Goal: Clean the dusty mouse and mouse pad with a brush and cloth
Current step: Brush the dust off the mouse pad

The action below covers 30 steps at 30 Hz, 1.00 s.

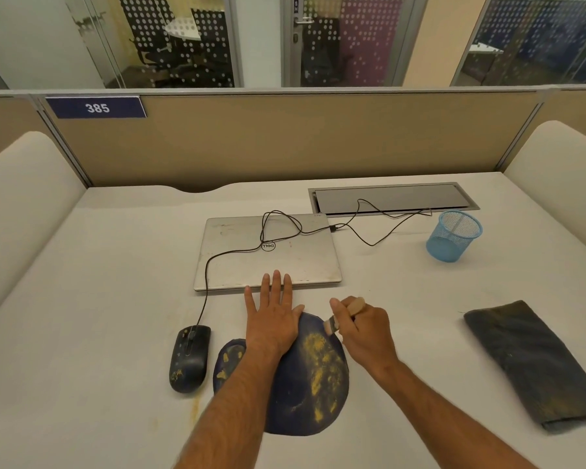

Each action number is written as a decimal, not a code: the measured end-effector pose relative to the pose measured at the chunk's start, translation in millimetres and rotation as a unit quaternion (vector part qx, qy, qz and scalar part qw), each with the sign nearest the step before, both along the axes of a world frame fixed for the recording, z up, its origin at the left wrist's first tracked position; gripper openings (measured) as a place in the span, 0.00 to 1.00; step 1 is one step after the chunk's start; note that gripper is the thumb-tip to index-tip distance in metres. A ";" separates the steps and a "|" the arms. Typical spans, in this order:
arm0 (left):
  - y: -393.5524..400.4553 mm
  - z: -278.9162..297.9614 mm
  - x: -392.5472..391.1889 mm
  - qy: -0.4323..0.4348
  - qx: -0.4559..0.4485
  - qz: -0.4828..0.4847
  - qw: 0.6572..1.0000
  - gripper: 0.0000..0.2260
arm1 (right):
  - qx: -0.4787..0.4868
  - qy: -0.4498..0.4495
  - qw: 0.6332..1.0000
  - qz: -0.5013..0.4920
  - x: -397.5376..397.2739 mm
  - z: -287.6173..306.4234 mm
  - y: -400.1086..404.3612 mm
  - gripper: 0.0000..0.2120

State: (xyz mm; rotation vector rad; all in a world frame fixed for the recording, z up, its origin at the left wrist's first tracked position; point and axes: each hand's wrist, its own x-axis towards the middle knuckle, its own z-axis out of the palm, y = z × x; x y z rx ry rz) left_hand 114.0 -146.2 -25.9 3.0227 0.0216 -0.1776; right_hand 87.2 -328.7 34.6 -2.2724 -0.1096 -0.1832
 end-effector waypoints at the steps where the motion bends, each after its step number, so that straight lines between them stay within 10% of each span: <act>1: 0.1 -0.3 -0.1 -0.001 0.000 0.000 1.000 0.30 | -0.016 0.015 1.000 0.012 -0.4 -1.1 1.4 0.19; 30: 1.0 0.1 0.5 0.003 -0.012 0.000 1.000 0.30 | -0.022 0.039 0.999 -0.021 9.7 0.5 11.5 0.23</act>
